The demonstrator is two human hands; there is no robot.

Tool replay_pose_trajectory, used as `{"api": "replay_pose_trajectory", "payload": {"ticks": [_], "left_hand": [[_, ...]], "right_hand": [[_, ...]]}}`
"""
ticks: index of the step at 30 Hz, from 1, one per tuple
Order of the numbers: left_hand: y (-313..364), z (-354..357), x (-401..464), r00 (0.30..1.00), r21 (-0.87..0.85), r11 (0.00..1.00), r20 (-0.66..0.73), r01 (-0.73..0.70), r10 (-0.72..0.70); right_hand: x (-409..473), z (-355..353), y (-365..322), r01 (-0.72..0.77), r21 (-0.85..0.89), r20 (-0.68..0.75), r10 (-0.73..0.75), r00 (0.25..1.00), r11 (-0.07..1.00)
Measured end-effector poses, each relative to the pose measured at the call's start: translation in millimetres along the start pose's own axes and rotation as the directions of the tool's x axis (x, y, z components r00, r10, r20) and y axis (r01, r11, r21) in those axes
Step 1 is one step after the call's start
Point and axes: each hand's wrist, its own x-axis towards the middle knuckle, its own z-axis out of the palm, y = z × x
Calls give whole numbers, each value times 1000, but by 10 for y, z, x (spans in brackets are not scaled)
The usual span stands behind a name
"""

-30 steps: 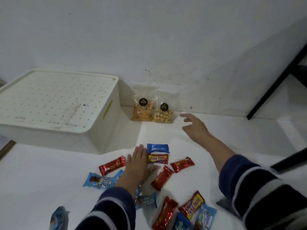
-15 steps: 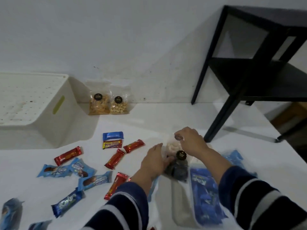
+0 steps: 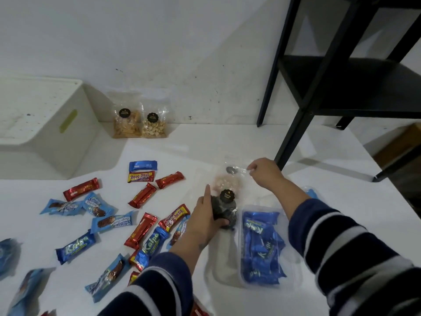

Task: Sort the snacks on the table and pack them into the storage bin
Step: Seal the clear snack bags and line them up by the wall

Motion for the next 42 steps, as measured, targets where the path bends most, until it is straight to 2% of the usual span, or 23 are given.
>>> {"api": "replay_pose_trajectory", "payload": {"ticks": [9,18,26,36,42], "left_hand": [[-168,-26,-233,993,38,998,-106,-40,44],[-182,-1,-323,992,24,997,-97,-73,75],[-191,2,-363,993,53,997,-98,-58,63],[-188,5,-381,993,70,996,-100,-63,70],[-200,9,-393,992,57,997,-109,-56,62]], "right_hand": [[-254,-267,-140,169,30,76,-171,982,985],[-361,-160,-45,112,82,-1,-112,994,990],[-420,-180,-92,111,238,122,-143,982,965],[-434,-106,-183,135,252,5,-141,990,958],[-446,-106,-238,100,368,119,-154,981,924]]}}
